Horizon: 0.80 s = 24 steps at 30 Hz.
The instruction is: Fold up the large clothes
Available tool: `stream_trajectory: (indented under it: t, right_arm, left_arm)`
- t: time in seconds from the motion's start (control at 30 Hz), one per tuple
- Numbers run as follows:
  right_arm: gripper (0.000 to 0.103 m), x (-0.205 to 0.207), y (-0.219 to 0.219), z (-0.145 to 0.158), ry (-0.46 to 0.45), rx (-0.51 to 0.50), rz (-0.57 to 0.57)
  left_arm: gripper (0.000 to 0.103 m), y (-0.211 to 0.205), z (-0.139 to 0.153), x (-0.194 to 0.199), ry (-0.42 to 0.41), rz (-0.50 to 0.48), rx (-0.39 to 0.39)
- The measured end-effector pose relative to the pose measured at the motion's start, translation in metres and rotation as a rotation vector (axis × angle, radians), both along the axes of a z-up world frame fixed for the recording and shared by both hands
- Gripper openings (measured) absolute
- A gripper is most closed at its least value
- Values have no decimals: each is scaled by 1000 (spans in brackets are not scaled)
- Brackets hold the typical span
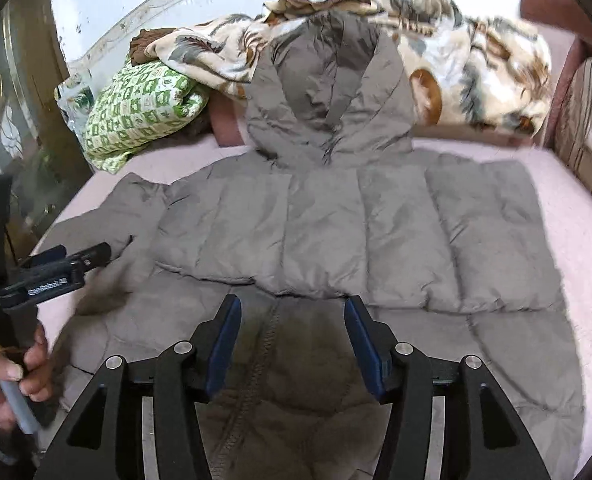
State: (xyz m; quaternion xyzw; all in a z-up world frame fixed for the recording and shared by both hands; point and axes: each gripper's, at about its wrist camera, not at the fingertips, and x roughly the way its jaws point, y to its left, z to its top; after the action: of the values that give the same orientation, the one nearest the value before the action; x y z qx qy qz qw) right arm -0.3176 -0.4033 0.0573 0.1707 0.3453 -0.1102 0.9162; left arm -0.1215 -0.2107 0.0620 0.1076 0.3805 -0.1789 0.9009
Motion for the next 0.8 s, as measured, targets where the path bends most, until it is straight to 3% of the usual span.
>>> stream_trajectory:
  t: [0.53,0.8]
  right_arm:
    - [58,-6,-19,-4,-11,129,-28]
    - [58,-6,-24,-2,-20,151,-33]
  left_arm:
    - [103,6,-18,7,41,40,46]
    - [103,49,-13,17,93,119,-35]
